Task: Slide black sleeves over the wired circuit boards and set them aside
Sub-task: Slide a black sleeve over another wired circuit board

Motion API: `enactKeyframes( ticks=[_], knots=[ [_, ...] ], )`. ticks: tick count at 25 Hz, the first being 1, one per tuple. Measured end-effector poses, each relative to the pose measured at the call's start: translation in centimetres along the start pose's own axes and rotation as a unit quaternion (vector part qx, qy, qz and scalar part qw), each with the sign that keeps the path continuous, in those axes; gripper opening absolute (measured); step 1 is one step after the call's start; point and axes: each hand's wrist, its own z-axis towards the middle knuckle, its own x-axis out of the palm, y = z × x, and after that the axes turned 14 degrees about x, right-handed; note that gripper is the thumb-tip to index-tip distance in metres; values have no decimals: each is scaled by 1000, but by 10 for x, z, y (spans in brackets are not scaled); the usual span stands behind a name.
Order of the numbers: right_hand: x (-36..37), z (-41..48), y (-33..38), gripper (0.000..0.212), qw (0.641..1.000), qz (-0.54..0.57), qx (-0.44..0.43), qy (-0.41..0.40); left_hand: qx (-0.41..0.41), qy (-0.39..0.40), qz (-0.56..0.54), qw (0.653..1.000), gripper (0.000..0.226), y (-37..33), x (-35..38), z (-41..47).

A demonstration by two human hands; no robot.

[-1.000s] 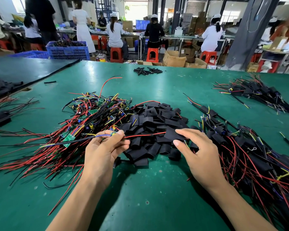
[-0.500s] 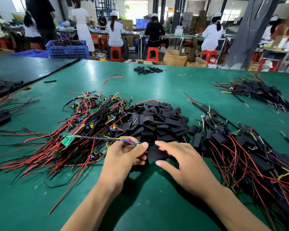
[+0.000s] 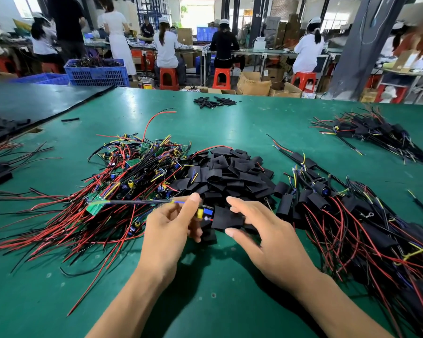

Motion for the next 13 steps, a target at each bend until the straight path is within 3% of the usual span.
enactKeyframes(
  ticks=[4,8,13],
  knots=[
    [4,-2,5,45,1000,-13,-16,-9,10,-39,-5,999,23,0,0,0],
    [3,-2,1,43,1000,-18,-1,23,71,-16,64,995,26,-1,0,-2],
    [0,0,0,52,996,-16,43,77,80,-3,101,992,27,-2,-2,-1]
  ],
)
